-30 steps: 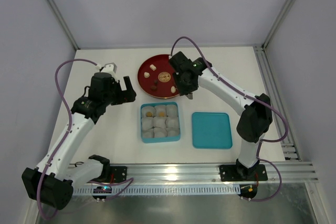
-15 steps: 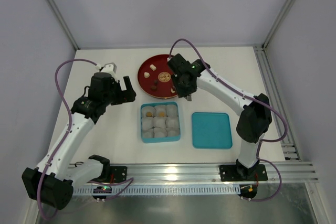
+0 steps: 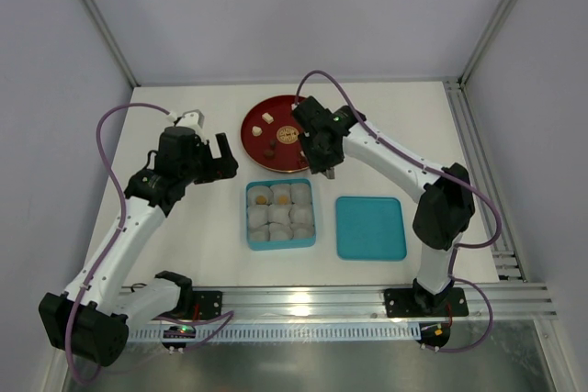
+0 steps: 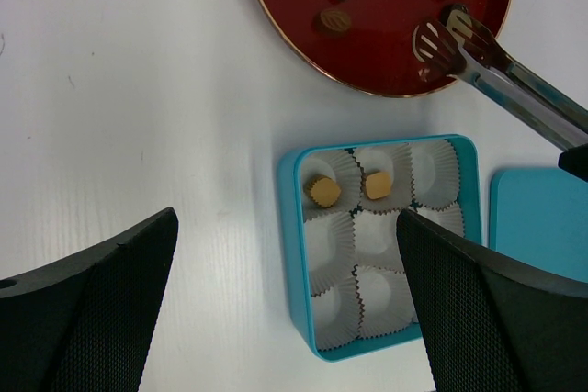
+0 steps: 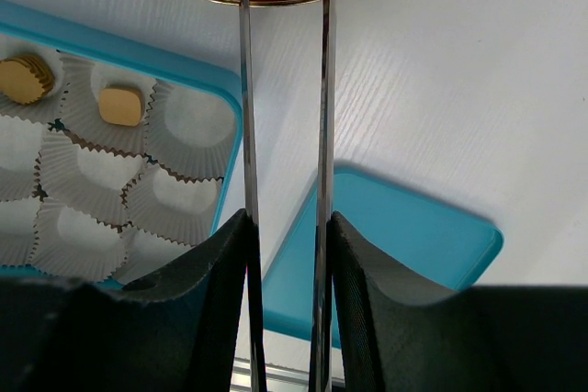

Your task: Pack the chocolate

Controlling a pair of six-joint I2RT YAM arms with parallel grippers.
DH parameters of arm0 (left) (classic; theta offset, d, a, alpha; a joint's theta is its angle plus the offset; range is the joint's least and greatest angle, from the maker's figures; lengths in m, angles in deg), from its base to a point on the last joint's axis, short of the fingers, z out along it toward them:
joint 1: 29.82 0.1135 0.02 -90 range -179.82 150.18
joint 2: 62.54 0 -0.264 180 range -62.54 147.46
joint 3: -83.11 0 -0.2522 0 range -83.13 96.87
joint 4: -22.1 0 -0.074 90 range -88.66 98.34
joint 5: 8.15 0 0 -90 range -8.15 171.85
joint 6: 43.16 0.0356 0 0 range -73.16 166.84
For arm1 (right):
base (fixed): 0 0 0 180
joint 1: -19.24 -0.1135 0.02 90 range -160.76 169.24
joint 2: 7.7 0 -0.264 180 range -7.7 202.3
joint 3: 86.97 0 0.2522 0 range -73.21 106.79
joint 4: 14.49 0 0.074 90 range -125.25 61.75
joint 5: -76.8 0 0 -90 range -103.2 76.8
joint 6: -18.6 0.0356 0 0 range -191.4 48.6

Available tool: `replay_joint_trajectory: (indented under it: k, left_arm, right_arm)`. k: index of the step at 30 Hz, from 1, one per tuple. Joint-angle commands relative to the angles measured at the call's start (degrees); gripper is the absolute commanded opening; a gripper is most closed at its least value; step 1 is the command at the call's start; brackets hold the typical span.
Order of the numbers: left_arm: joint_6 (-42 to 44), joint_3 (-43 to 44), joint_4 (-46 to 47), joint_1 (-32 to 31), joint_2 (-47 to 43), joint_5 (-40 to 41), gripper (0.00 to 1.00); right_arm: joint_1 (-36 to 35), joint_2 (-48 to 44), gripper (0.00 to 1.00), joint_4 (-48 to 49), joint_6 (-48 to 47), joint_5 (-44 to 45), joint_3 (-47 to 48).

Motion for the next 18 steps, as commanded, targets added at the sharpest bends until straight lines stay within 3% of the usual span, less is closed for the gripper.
replay_joint_trajectory:
  k: [1,18]
  left_arm:
    - [-0.2,0.2,1.4,0.5,0.0,-1.0,1.0]
    - [-0.3,0.2,1.4,0.7,0.0,-1.0,1.0]
  right_arm:
    - [-0.5,0.6,0.41,1.4,0.4,-0.4,0.8]
    - [-0.6,1.6,0.38,0.9,0.2,0.8,1.4]
